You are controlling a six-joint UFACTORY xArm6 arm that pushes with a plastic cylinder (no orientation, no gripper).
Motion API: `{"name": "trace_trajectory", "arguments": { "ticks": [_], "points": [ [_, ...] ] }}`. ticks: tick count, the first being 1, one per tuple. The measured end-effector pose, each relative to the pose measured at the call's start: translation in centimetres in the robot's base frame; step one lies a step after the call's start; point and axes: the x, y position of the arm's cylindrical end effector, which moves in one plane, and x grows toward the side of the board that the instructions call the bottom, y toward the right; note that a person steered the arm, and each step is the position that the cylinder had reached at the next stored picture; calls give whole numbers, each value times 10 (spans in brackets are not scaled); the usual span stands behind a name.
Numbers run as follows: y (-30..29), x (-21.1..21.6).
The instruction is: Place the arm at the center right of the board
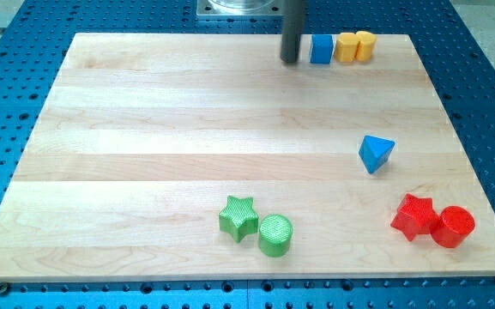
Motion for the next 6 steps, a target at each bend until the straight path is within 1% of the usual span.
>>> {"name": "trace_trajectory", "arguments": {
  "ticks": [1,2,3,4,5,6],
  "points": [
    [23,18],
    [23,24],
    [51,51],
    [110,99],
    [147,175],
    [103,219]
  ]
}}
